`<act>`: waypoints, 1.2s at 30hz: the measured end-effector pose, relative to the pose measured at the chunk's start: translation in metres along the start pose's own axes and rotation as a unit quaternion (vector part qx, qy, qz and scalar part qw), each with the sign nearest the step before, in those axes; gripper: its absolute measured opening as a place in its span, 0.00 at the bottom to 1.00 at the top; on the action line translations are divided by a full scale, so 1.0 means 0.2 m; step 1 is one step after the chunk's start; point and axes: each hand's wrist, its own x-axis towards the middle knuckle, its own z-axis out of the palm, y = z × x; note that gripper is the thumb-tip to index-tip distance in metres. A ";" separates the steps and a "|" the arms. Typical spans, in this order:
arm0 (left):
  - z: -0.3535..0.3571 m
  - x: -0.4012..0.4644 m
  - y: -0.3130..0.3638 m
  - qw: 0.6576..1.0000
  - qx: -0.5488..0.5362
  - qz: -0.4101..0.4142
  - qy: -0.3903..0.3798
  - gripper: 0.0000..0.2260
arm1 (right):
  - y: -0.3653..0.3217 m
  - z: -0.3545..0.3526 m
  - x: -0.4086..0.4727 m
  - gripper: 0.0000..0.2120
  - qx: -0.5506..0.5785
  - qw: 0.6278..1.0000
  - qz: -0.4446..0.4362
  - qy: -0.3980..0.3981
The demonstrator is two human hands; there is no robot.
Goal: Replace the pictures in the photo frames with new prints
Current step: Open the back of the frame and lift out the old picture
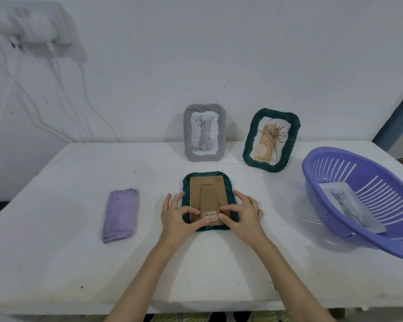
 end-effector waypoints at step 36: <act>-0.44 0.09 -0.14 0.999 -0.017 -0.018 -0.033 0.39 | 0.04 0.00 0.08 0.12 -0.122 0.991 -0.046 0.033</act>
